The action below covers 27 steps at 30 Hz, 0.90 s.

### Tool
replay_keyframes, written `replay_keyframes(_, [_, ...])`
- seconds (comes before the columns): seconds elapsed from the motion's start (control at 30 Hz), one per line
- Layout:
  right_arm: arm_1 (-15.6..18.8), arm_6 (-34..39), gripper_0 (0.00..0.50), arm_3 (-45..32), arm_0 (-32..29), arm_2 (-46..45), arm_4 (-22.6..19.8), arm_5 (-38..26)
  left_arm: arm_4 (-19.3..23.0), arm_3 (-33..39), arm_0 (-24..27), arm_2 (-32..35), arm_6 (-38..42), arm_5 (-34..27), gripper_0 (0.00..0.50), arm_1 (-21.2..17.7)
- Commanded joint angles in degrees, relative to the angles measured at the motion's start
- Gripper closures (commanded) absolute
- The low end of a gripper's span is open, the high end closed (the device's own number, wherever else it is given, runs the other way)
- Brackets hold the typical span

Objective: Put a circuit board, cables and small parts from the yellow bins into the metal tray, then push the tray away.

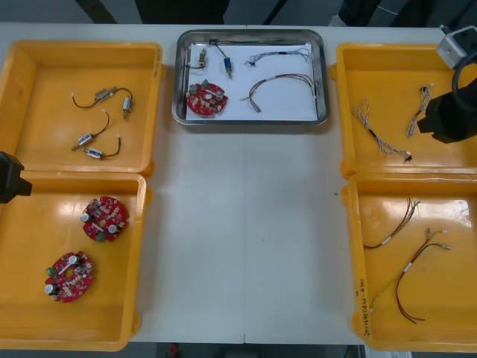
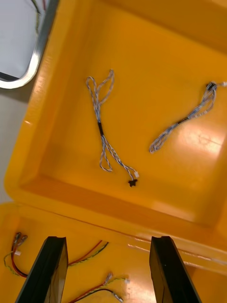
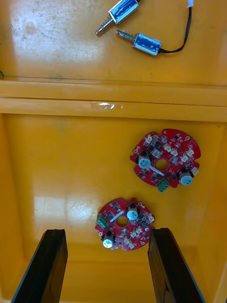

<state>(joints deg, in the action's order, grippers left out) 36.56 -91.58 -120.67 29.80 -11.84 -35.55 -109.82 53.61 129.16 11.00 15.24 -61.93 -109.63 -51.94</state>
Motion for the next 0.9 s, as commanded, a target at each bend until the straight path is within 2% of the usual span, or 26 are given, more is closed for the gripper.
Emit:
replay_keyframes(0.03, [2.2, 1.32, 0.0, -3.52, -4.75, -5.92, -1.1, -0.18, -0.17, 1.45, -1.07, 1.81, -4.16, -0.37, 0.0, -2.64])
replay_keyframes(0.47, [1.76, 1.41, 0.0, -6.94, -15.65, -10.93, -2.5, -0.18, -0.17, 1.45, -1.07, 1.81, -4.16, -0.37, 0.0, -2.64])
replay_keyframes(0.9, [0.53, 1.85, 0.0, -7.56, -23.21, -12.95, -4.0, -0.18, -0.17, 1.45, -1.07, 1.81, -4.16, -0.37, 0.0, -2.64])
